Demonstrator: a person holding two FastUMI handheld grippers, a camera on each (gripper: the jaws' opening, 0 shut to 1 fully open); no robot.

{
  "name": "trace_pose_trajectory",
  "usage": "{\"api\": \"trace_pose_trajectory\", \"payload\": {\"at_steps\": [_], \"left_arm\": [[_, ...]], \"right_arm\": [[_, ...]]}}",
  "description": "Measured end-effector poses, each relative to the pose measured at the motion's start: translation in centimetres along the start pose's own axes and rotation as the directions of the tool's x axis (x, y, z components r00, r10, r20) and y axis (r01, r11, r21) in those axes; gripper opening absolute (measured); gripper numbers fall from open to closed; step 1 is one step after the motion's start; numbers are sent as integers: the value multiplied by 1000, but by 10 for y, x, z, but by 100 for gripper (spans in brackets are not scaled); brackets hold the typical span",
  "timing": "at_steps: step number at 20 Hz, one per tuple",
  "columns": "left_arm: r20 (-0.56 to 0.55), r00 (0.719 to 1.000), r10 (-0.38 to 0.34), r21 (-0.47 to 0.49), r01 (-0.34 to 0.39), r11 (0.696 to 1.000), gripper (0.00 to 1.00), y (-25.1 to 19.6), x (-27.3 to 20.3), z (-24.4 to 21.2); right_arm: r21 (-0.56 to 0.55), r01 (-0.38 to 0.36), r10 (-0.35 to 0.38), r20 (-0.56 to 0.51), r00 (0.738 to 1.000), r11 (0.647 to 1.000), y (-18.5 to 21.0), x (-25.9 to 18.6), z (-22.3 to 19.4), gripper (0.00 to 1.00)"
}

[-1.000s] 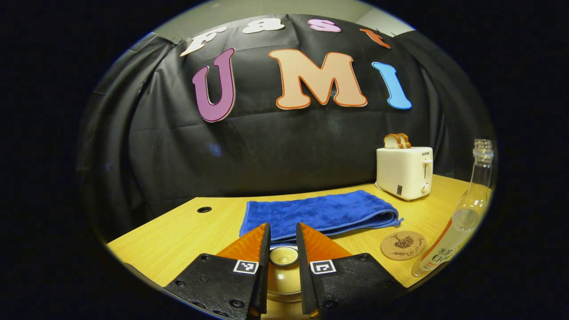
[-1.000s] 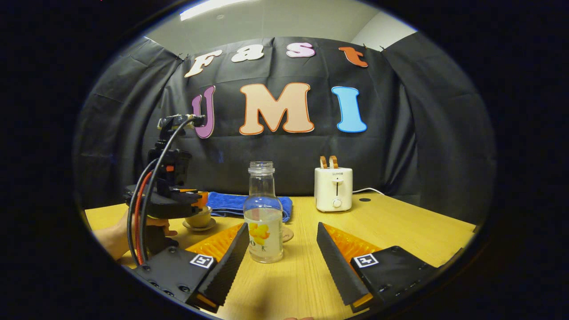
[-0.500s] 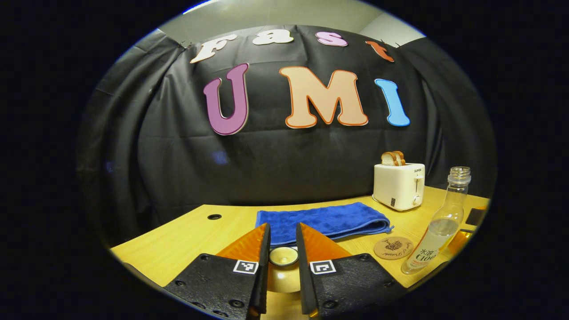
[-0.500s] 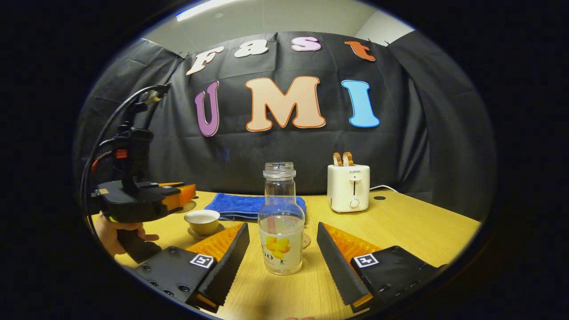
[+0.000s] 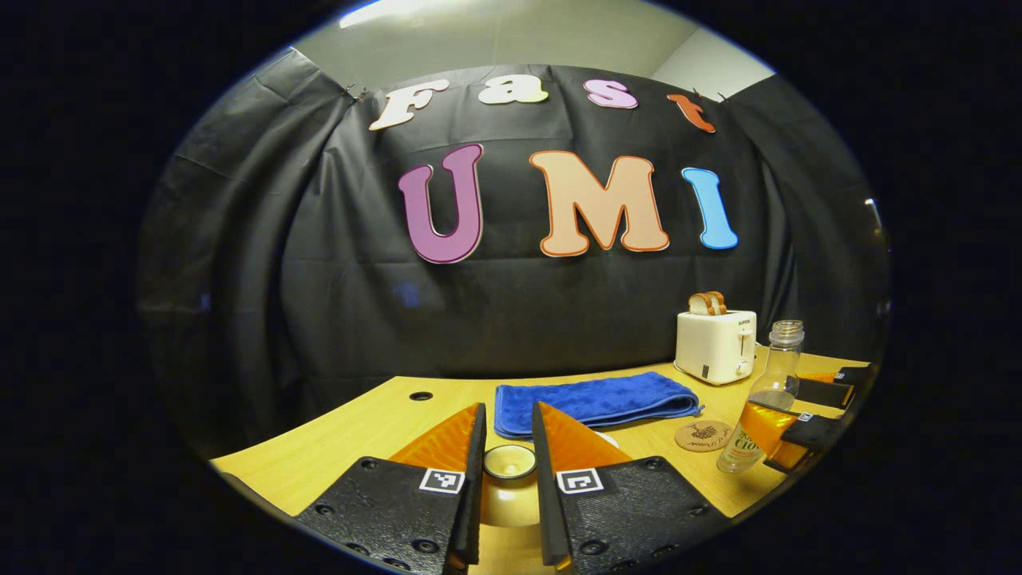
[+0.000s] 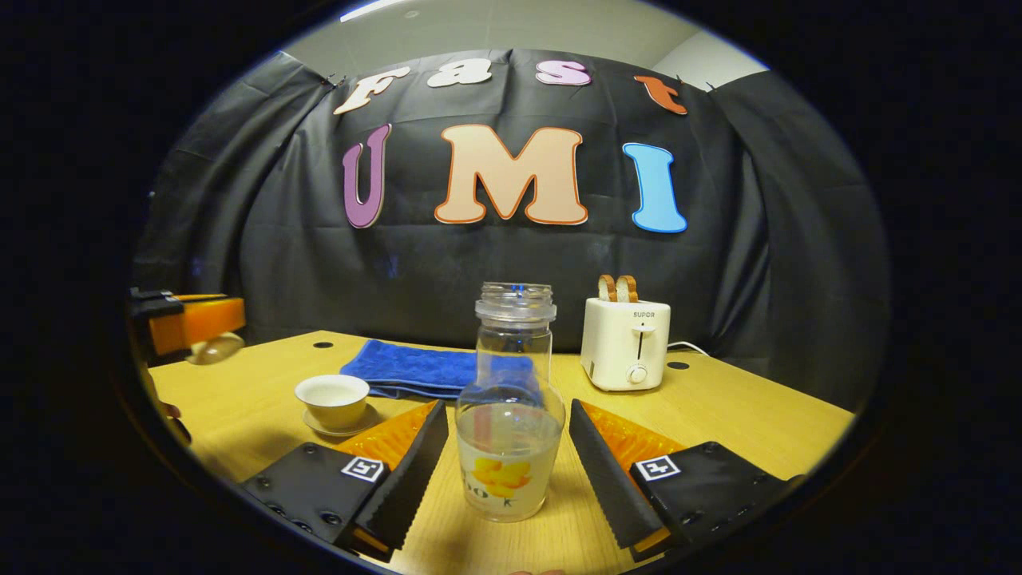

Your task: Open the teacup lid with one hand, grasp the water bottle and pour water into the teacup with the other hand; after pouring, place the water bottle on the coaster and then close the teacup lid.

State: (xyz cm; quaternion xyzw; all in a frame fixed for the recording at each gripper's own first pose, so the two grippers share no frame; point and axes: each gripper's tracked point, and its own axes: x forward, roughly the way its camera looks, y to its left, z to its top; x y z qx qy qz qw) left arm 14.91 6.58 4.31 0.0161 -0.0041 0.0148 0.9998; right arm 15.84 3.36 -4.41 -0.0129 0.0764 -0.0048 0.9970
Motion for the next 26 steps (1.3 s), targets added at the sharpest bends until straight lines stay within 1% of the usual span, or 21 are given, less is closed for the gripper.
{"api": "trace_pose_trajectory", "payload": {"at_steps": [3, 5, 6, 8, 11, 12, 13, 15, 18, 20, 22, 24, 26], "left_arm": [[4, 1000, 27, -2, -27, 1000, 27, 16, -10, 1], [3, 999, 41, -20, -41, 999, 28, 24, -13, -1], [0, 999, 48, -30, -48, 998, 27, 29, -14, -3], [-15, 998, 60, -47, -61, 997, 27, 37, -17, -10], [-23, 997, 74, -70, -76, 995, 27, 48, -19, -15], [-24, 996, 81, -68, -83, 994, 27, 53, -20, -18], [-26, 996, 85, -67, -86, 994, 28, 56, -21, -19], [-27, 996, 86, -69, -88, 994, 28, 58, -22, -22], [-34, 996, 86, -70, -89, 994, 28, 62, -23, -26], [-29, 995, 94, -57, -95, 994, 27, 66, -23, -25], [-29, 995, 93, -58, -95, 994, 28, 68, -24, -26], [-41, 995, 92, -58, -94, 994, 27, 69, -23, -30], [-45, 995, 92, -57, -95, 994, 28, 70, -24, -32]], "right_arm": [[-1, 19, -19, -22, 1000, 1000, -2, 8, -7, 96], [4, 36, -36, -7, 999, 999, -6, 9, -5, 98], [2, 40, -40, -8, 999, 999, -6, 10, -5, 97], [4, 41, -41, -6, 999, 999, -5, 14, -5, 83], [-8, 41, -41, -2, 999, 999, -4, 18, -4, 80], [-21, 38, -38, -4, 999, 999, -2, 20, -5, 80], [-36, 38, -38, -2, 999, 999, 1, 22, -3, 77], [-79, 27, -28, -10, 1000, 997, 9, 27, -2, 76], [-187, 4, -6, -9, 1000, 982, 22, 36, 8, 76], [-284, -13, 10, -11, 1000, 959, 33, 44, 16, 77], [-390, -44, 36, -28, 999, 920, 47, 56, 19, 77], [-502, -79, 61, -51, 997, 861, 61, 63, 15, 76], [-617, -111, 86, -71, 994, 779, 74, 65, 7, 76]]}}
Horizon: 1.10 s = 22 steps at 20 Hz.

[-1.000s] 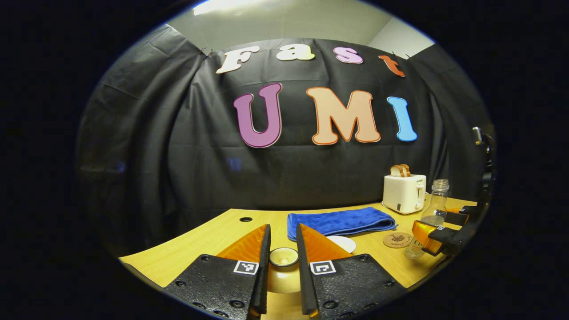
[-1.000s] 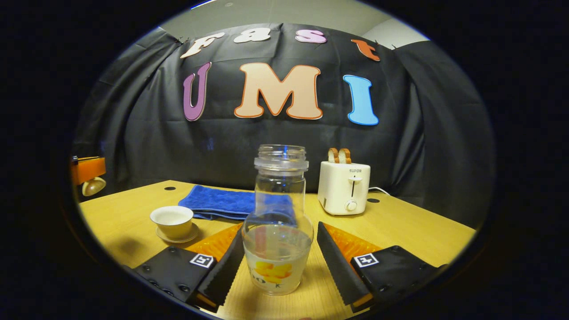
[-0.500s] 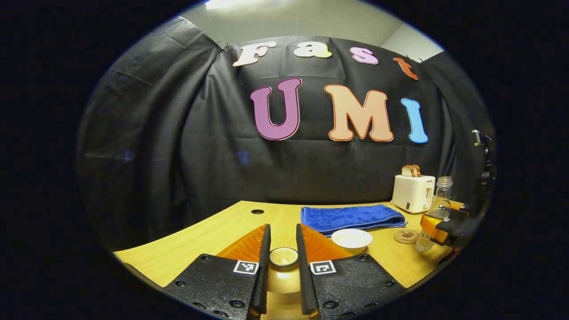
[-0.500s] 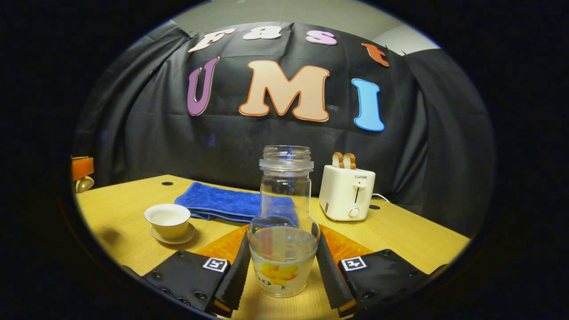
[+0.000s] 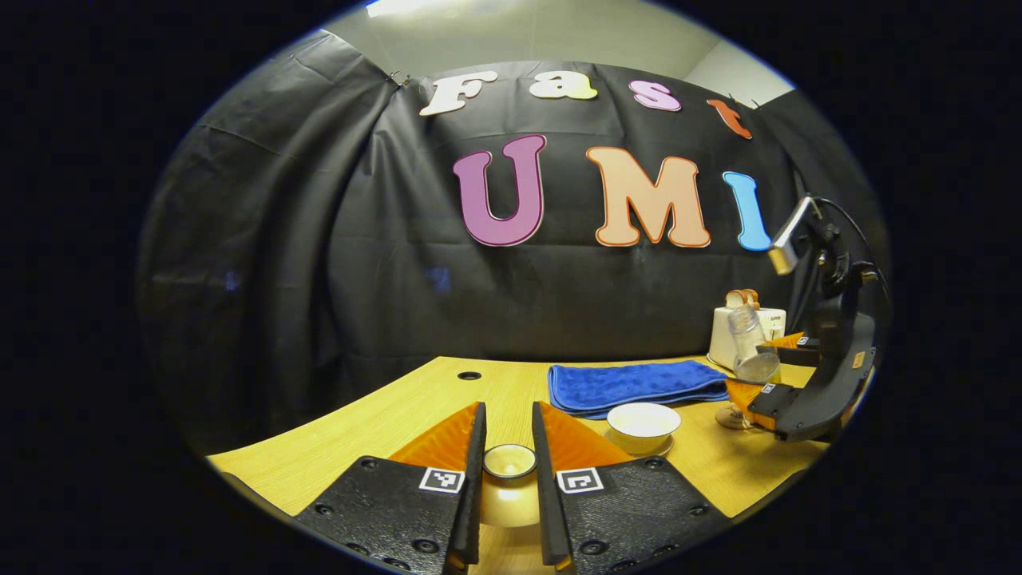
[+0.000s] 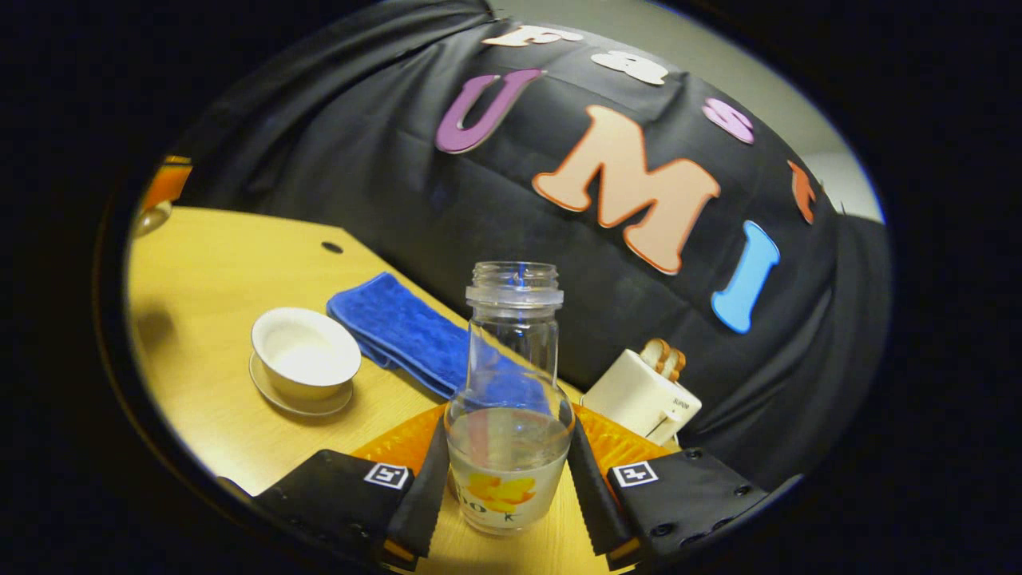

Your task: Open the teacup lid with one hand, grasp the water bottle and pour water into the teacup with the other hand; after pouring, place the water bottle on the coaster and then close the teacup lid.

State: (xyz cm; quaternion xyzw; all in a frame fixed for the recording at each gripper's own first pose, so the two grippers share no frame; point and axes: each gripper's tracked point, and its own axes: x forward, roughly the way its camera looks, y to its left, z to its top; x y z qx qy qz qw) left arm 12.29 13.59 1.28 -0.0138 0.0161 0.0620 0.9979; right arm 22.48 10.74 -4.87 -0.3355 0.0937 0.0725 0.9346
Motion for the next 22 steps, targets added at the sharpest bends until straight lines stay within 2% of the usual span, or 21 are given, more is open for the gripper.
{"api": "trace_pose_trajectory", "payload": {"at_steps": [2, 4, 7, 15, 22], "left_arm": [[-1, 1000, 4, 3, -4, 1000, 28, 3, 1, 1], [-3, 1000, 5, -2, -5, 1000, 28, 4, 0, -1], [-9, 1000, 10, 1, -10, 1000, 28, 7, 1, -2], [-26, 999, 24, -17, -25, 1000, 28, 15, 2, -7], [-31, 999, 28, -22, -29, 999, 27, 18, 2, -8]], "right_arm": [[-163, -21, 22, 5, 1000, 986, 10, 4, 2, 77], [-307, -33, 39, 14, 999, 951, 20, 10, 7, 77], [-447, -50, 59, 6, 998, 893, 27, 14, 6, 76], [-639, -73, 72, -27, 997, 766, 27, 25, -2, 76], [-766, -62, 86, -8, 996, 640, 34, 24, 4, 76]]}}
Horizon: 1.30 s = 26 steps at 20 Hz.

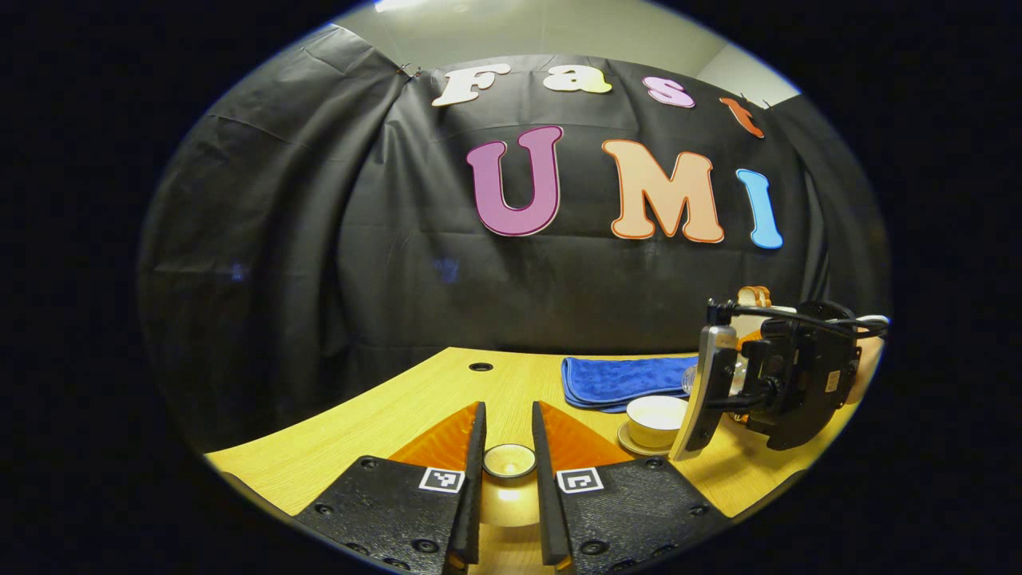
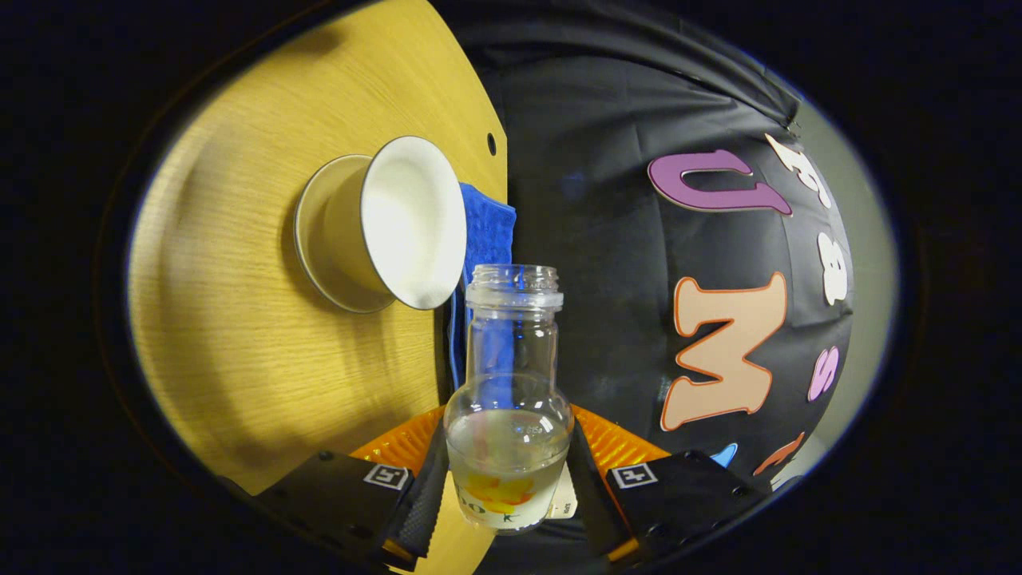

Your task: Open the teacup lid with one hand, grasp the water bottle and pour water into the teacup with the other hand; after pouring, place the water bottle on the coaster and then close the teacup lid.

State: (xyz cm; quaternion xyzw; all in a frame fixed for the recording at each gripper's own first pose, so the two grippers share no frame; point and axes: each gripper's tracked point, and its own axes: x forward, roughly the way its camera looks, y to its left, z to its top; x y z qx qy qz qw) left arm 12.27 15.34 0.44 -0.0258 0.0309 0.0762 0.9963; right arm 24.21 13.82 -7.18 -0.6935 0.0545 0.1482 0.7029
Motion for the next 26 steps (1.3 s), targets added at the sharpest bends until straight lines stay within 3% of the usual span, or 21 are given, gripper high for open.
{"api": "trace_pose_trajectory", "payload": {"at_steps": [14, 26], "left_arm": [[-11, 1000, 12, -8, -12, 1000, 28, 7, 1, -3], [-14, 1000, 11, -10, -11, 1000, 28, 5, 1, -3]], "right_arm": [[-266, 23, -16, 30, 999, 964, -8, -5, 12, 75], [-398, 43, -28, 42, 999, 917, -17, -6, 21, 75]]}}
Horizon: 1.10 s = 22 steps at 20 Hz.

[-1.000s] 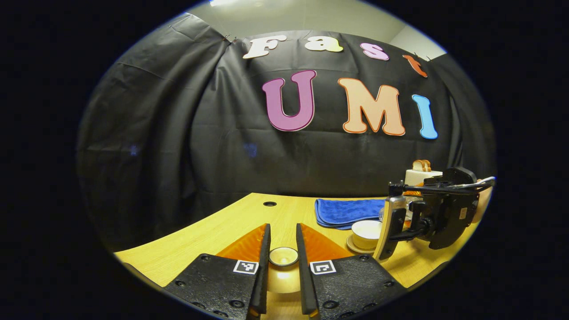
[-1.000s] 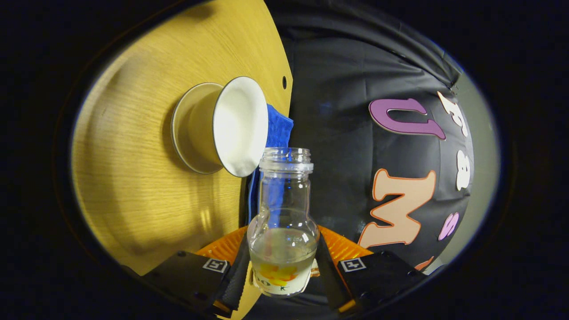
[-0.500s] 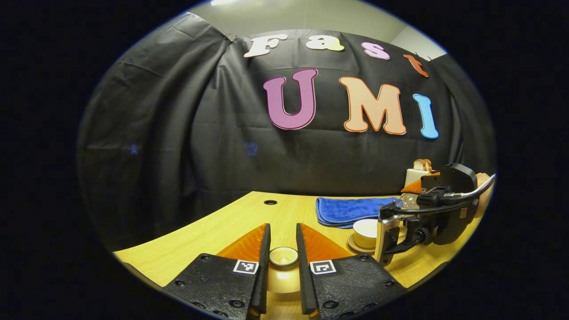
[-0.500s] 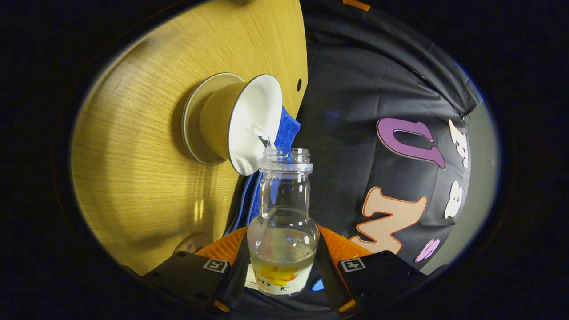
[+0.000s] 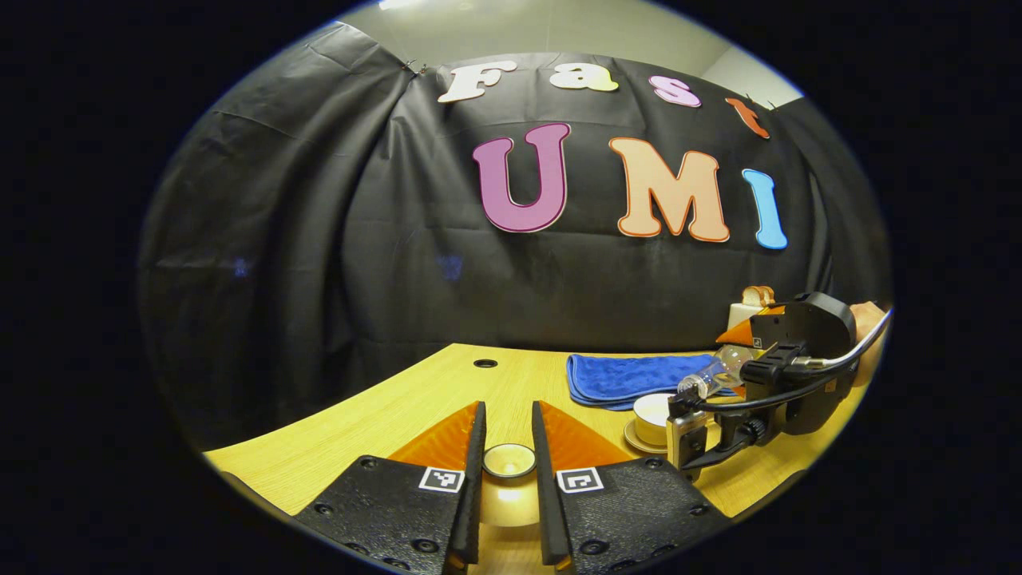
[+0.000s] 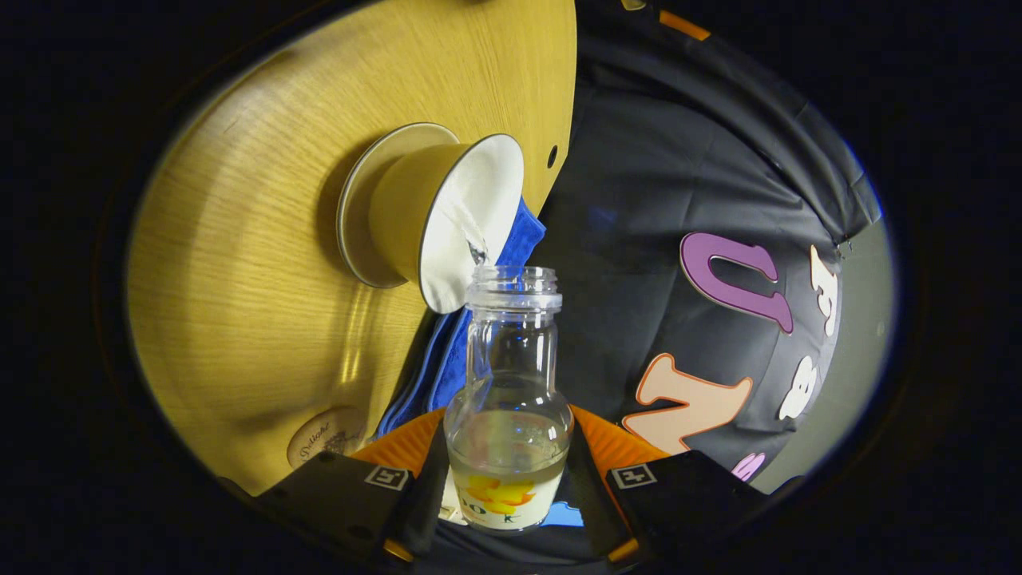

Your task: Open the teacup lid with one hand, grasp the water bottle and pour water into the teacup with the other hand; after pouring, place the water bottle on the coaster and then close the teacup lid.

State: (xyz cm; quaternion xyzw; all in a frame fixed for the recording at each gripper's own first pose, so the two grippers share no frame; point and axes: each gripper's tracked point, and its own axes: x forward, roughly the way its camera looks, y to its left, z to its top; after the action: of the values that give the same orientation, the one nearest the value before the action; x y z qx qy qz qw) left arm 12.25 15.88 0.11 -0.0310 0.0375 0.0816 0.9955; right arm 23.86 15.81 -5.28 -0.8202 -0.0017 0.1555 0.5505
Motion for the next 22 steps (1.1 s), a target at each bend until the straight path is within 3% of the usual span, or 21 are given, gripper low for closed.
{"api": "trace_pose_trajectory", "payload": {"at_steps": [22], "left_arm": [[-8, 1000, 7, -3, -7, 1000, 28, 3, 0, -3]], "right_arm": [[-239, 31, -22, 40, 999, 971, -28, 0, 10, 75]]}}
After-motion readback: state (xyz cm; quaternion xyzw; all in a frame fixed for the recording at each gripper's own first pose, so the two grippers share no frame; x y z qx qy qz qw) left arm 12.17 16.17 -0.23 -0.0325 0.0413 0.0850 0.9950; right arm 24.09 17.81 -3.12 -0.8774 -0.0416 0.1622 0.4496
